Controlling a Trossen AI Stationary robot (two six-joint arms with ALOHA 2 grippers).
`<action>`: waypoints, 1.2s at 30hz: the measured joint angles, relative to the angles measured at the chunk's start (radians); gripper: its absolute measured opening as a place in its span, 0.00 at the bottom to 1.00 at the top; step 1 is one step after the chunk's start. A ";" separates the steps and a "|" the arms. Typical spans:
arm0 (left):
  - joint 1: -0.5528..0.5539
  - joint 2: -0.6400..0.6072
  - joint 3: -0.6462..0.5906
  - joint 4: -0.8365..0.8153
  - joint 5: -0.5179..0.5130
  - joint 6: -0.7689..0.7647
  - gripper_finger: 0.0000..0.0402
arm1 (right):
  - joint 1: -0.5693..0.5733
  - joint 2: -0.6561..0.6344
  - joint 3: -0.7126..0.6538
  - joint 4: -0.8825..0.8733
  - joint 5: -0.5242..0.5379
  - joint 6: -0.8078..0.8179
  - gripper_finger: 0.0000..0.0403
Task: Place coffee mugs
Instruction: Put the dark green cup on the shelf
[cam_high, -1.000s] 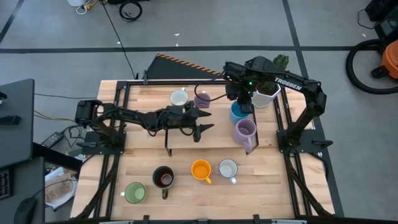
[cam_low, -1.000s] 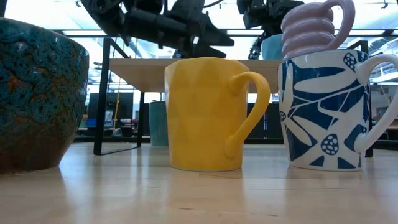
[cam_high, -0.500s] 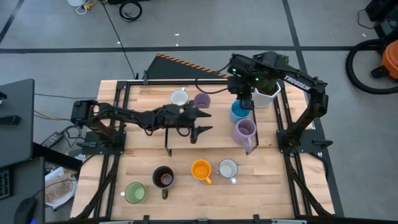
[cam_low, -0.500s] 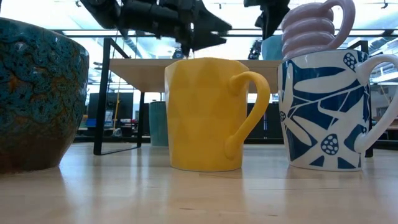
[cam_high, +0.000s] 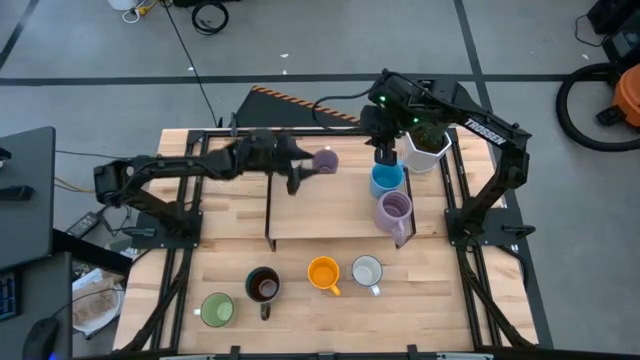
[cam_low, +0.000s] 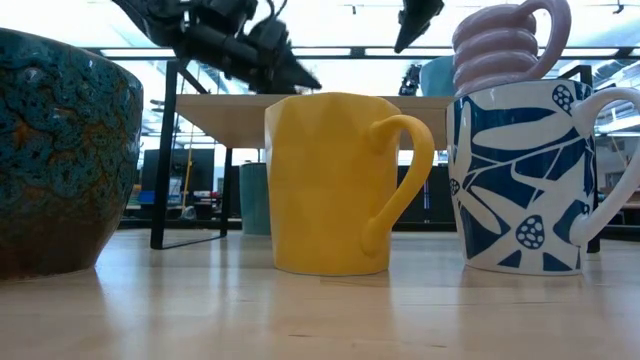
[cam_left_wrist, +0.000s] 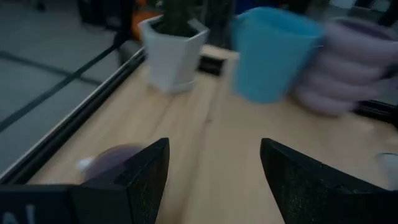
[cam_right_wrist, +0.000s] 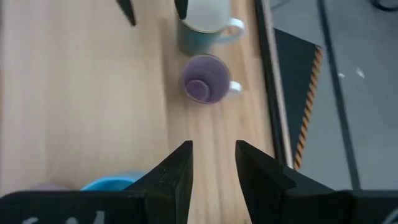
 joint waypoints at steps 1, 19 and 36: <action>0.028 0.000 0.004 -0.026 0.014 0.000 0.64 | 0.002 0.000 0.000 -0.001 0.021 0.011 0.31; 0.208 0.008 0.238 -0.596 -0.006 0.114 0.64 | 0.155 -0.134 -0.070 0.062 0.198 0.156 0.27; 0.187 0.140 0.429 -0.827 -0.060 0.107 0.51 | 0.244 -0.326 -0.316 0.362 0.197 0.149 0.21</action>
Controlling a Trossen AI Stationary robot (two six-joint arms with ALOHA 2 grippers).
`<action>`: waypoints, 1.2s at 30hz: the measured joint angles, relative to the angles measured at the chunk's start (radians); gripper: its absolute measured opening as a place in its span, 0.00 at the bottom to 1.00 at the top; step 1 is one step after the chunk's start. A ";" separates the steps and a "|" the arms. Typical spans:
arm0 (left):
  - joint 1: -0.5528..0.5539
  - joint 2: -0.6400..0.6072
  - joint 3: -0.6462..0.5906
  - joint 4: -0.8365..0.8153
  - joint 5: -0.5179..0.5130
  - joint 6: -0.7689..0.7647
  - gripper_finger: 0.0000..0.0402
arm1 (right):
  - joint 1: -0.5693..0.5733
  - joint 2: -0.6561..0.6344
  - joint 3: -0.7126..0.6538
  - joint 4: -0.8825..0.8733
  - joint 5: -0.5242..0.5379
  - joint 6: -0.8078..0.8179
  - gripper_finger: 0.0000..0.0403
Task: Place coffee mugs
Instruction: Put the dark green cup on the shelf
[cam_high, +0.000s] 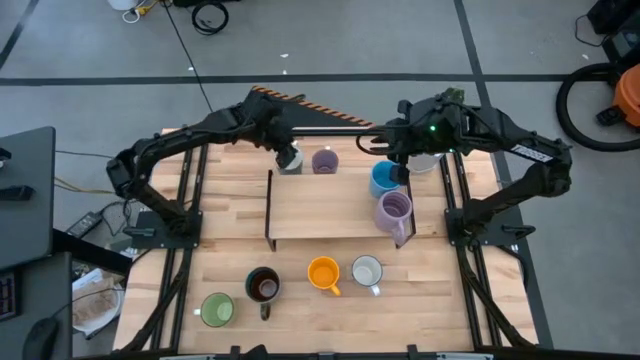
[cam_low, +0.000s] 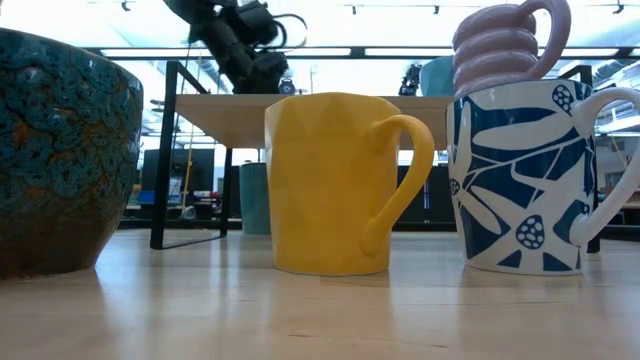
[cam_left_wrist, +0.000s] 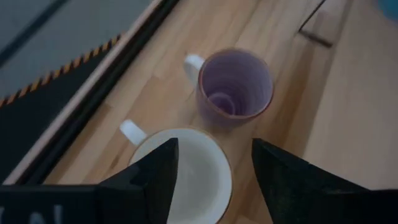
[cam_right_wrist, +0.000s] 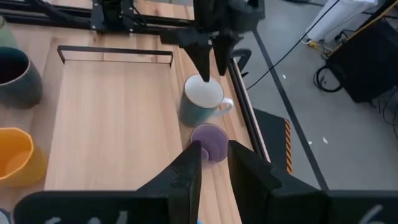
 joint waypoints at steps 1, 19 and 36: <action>-0.005 0.020 0.018 -0.017 -0.003 -0.001 0.50 | 0.000 0.002 0.000 -0.003 0.000 0.000 0.21; -0.064 0.157 0.090 -0.080 -0.106 -0.121 0.62 | 0.011 0.010 -0.001 -0.034 -0.001 -0.019 0.21; -0.112 0.252 0.087 -0.066 -0.187 -0.156 0.54 | 0.038 -0.002 -0.100 0.000 -0.003 -0.033 0.21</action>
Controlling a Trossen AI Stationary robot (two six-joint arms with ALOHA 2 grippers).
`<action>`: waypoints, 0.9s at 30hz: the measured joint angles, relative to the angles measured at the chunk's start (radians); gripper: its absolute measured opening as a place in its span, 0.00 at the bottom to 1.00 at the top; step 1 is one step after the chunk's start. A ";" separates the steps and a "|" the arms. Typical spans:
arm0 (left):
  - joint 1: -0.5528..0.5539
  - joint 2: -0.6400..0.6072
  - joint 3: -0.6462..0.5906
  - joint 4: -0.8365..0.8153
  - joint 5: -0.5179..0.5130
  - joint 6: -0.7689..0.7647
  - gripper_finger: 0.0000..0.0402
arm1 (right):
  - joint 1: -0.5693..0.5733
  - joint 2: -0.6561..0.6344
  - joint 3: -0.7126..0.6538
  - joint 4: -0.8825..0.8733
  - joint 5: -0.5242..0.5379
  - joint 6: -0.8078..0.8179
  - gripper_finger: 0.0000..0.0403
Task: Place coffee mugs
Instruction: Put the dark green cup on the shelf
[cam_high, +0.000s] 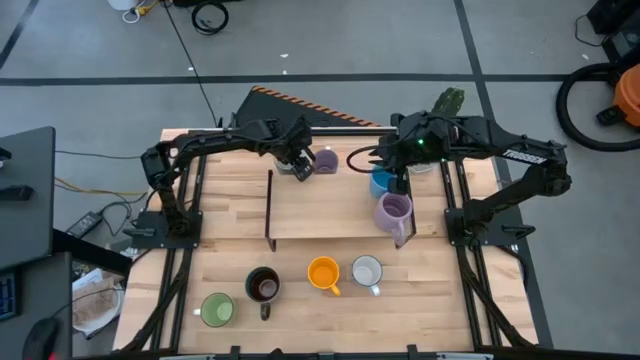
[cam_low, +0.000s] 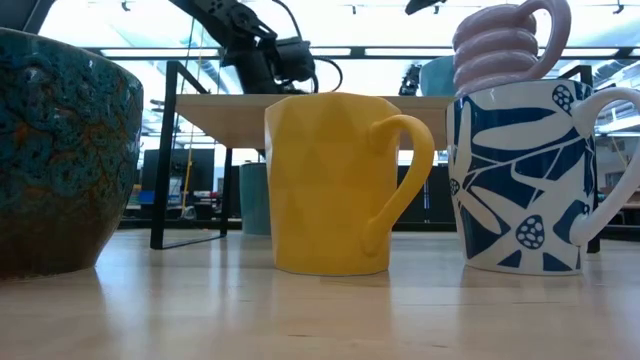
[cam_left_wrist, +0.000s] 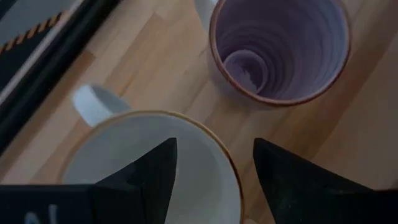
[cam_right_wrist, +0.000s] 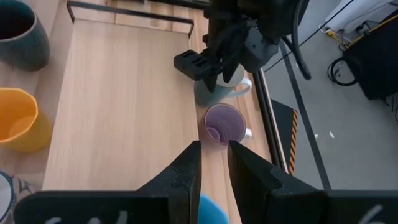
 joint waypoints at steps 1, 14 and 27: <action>0.000 0.009 0.000 -0.002 0.001 0.000 0.54 | 0.000 0.000 -0.004 0.001 0.000 0.001 0.21; -0.001 0.042 0.004 0.016 0.013 0.028 0.32 | 0.001 -0.014 -0.012 0.005 0.001 0.011 0.21; 0.000 0.050 -0.003 0.015 -0.003 0.031 0.08 | 0.002 -0.017 -0.012 0.005 0.002 0.018 0.21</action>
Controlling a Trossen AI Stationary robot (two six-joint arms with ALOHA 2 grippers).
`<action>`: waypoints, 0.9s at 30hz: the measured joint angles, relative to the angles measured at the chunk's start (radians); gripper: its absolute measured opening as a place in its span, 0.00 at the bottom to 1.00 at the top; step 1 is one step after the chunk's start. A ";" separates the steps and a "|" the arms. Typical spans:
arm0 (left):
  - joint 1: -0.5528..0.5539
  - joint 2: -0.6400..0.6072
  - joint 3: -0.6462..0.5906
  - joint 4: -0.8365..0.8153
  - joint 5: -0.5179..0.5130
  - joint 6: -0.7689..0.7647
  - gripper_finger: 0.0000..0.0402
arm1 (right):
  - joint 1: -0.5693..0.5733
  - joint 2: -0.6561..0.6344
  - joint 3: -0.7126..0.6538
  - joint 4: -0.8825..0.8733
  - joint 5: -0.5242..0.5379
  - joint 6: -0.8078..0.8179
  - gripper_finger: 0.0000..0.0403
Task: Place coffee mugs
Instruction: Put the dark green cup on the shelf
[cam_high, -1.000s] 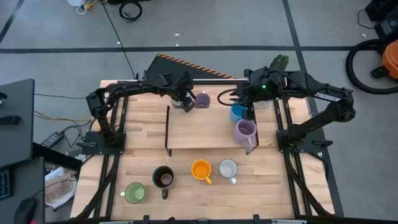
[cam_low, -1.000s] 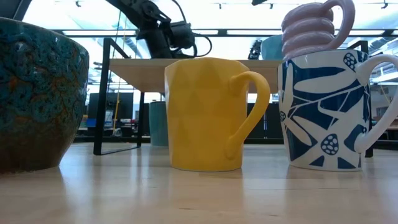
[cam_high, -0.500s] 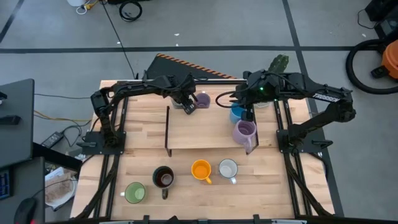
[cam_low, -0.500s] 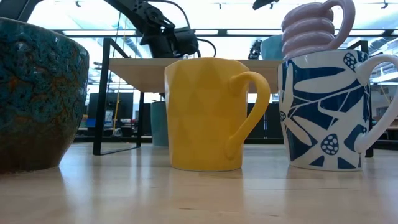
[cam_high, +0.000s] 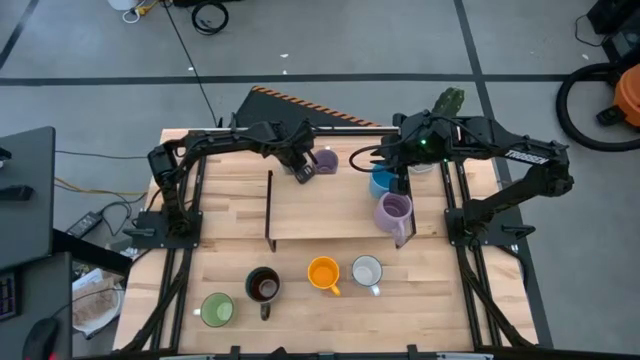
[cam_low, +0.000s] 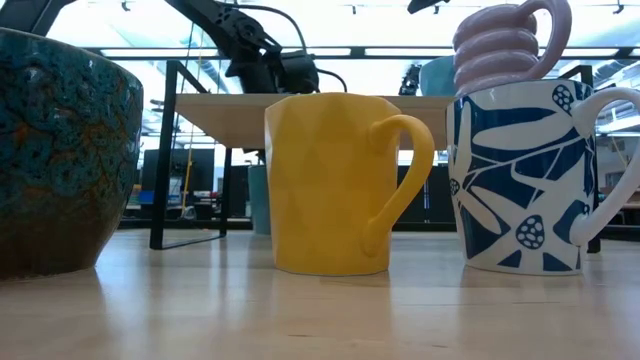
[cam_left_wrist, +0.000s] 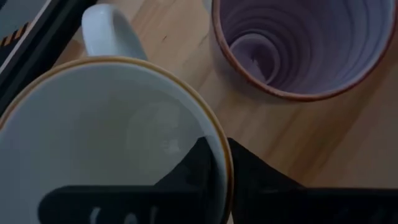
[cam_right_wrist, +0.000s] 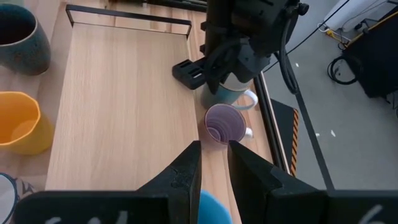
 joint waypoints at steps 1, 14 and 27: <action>0.000 0.000 0.000 0.000 0.000 0.000 0.08 | 0.000 0.000 0.000 0.000 0.000 0.000 0.21; 0.000 -0.010 0.104 -0.110 0.044 0.029 0.08 | 0.000 0.000 0.000 -0.001 0.000 0.004 0.21; -0.005 -0.010 0.422 -0.391 0.019 0.101 0.08 | 0.000 -0.029 0.000 -0.017 0.001 0.009 0.21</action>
